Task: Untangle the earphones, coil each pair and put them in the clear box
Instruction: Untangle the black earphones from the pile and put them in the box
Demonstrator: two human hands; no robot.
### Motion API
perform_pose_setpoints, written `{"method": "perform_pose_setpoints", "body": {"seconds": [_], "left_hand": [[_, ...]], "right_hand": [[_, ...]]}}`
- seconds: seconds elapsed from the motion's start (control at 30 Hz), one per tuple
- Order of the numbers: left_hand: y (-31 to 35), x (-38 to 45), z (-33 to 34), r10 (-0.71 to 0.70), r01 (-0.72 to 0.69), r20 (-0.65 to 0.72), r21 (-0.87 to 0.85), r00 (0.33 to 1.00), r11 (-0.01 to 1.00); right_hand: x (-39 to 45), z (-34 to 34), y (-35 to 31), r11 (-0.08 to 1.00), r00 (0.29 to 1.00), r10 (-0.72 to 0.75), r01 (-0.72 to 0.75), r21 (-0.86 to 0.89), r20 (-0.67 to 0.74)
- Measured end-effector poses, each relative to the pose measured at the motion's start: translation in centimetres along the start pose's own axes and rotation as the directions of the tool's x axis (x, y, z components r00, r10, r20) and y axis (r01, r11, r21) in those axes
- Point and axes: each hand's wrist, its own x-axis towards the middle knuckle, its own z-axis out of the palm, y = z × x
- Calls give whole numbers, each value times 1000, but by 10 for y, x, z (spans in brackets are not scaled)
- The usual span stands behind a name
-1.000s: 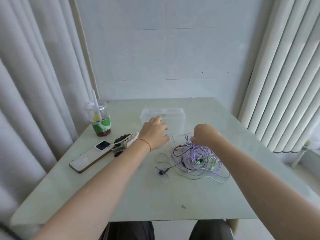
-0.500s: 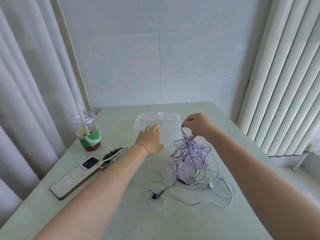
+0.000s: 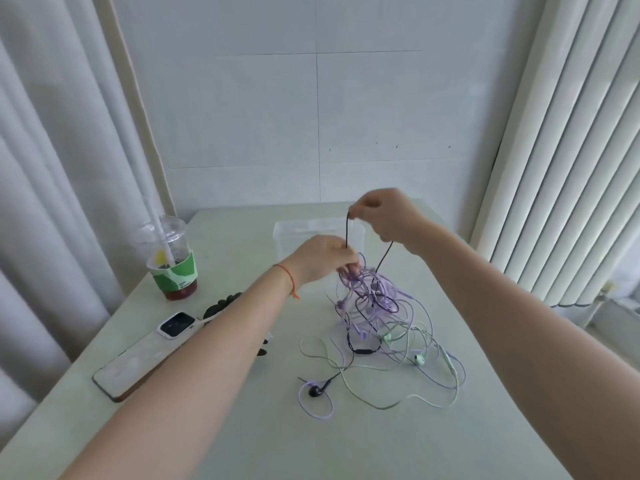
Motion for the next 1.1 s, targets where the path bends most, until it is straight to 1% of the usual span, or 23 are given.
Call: {"method": "perform_pose_setpoints", "body": {"seconds": [0.03,0.07,0.1,0.17,0.2,0.23,0.3,0.37,0.4,0.47,0.53,0.6,0.63,0.67,0.73,0.8,0.83,0.9,0.93,1.0,1.03,1.1], "left_hand": [[-8,-2,0,-16,21,-37,150,999,989],[-17,-3,-2,-44,67,-87,290,995,955],[-30,-5,-6,-79,119,-120,377,990,918],[-49,-17,-15,-176,211,-120,434,977,876],[-54,-21,-18,-211,235,-103,439,972,867],[-57,-24,-20,-213,236,-102,426,972,873],[-52,-27,-23,-136,184,-161,337,978,923],[-46,-27,-24,-36,98,-238,256,971,962],[-42,-27,-24,-16,78,-255,236,967,969],[-41,-26,-22,-31,74,-276,146,961,987],[-44,-25,-21,-92,64,-319,-97,943,993],[-50,-19,-22,-183,37,-381,-360,906,932],[-52,-18,-22,-221,17,-399,-455,890,890],[-56,-15,-22,-253,2,-404,-527,879,850],[-63,-6,-21,-299,-2,-382,-619,874,786],[-70,1,-19,-328,26,-341,-657,881,754],[-73,4,-17,-332,43,-325,-655,885,755],[-77,10,-13,-319,62,-317,-615,893,786],[-80,13,-11,-307,67,-324,-583,895,810],[-82,18,-8,-285,69,-346,-521,894,851],[-80,18,-9,-273,67,-359,-493,893,867],[-78,21,-10,-247,61,-385,-436,889,898]], "right_hand": [[2,-2,-7,999,996,-29,27,-24,-87],[4,-4,-12,997,983,-57,47,-59,-175],[5,-6,-17,995,962,-76,54,-88,-262],[4,-8,-27,992,920,-87,46,-115,-383],[3,-8,-30,990,912,-92,42,-132,-400],[1,-6,-32,986,918,-97,36,-163,-385],[-3,3,-32,974,948,-107,40,-221,-299],[-7,14,-29,973,969,-112,62,-223,-221],[-7,18,-26,975,971,-110,64,-212,-213],[-5,24,-18,978,970,-97,52,-201,-222],[-1,27,-7,981,978,-63,24,-194,-198],[10,30,8,982,988,-13,-16,-186,-154],[12,30,16,983,991,17,-42,-179,-136],[15,31,25,986,991,56,-74,-149,-122],[25,31,45,987,977,157,-158,5,-147],[30,31,63,952,939,269,-225,206,-217],[33,31,71,926,913,319,-244,287,-254],[37,31,80,885,877,388,-267,382,-283],[41,33,82,881,879,394,-278,382,-269],[46,42,84,909,912,342,-260,325,-227],[45,46,83,935,926,291,-221,278,-243],[42,56,81,983,932,156,-116,139,-327]]}}
